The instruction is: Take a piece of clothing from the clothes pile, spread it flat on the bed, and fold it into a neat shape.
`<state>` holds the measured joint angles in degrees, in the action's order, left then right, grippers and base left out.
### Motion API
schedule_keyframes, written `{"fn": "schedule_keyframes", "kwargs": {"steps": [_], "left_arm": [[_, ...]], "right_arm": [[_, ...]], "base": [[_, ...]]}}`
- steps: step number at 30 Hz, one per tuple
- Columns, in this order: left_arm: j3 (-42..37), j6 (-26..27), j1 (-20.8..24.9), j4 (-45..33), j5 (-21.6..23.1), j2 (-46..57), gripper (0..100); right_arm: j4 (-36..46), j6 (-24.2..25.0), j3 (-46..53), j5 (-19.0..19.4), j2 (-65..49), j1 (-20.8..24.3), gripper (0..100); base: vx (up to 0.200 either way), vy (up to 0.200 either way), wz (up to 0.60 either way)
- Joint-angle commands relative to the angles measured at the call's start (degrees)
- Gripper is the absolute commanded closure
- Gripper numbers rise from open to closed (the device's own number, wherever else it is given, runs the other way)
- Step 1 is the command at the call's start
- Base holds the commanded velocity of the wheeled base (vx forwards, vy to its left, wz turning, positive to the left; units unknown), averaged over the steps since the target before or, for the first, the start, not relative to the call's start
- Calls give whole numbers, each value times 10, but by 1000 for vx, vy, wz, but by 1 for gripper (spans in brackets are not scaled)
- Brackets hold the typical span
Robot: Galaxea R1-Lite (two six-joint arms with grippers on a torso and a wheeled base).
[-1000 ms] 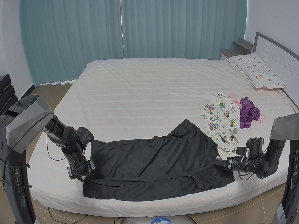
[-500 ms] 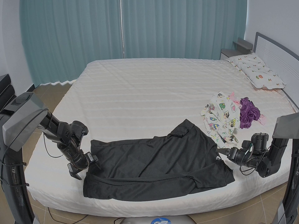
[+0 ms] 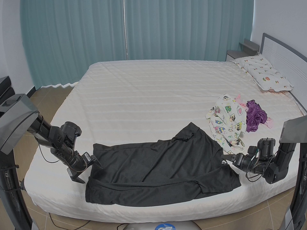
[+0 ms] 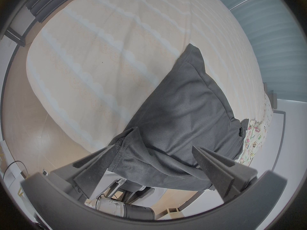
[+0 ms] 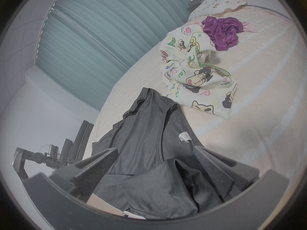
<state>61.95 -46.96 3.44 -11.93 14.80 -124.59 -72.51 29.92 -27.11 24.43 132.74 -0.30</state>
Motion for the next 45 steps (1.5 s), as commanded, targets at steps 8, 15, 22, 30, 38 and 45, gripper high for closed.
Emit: {"fn": "schedule_keyframes", "kwargs": {"steps": [8,15,22,30,38,45], "left_arm": [[8,-4,-5,9,-3,17,0],[23,1,-16,96,-29,-2,0],[127,31,-19,147,-84,-95,0],[170,70,-17,153,-78,-135,0],[168,93,-19,154,-58,-147,0],[171,116,-18,155,-59,-160,100]], "right_arm": [[-8,0,5,0,-3,11,0],[-19,0,11,-2,0,25,0],[-18,0,13,-2,2,34,0],[-19,-1,12,-4,8,37,0],[-18,-2,7,-7,9,42,0],[-19,-3,4,-11,18,46,0]], "base": [[25,0,0],[0,0,0],[0,0,0],[0,0,0],[0,0,0],[0,0,0]]}}
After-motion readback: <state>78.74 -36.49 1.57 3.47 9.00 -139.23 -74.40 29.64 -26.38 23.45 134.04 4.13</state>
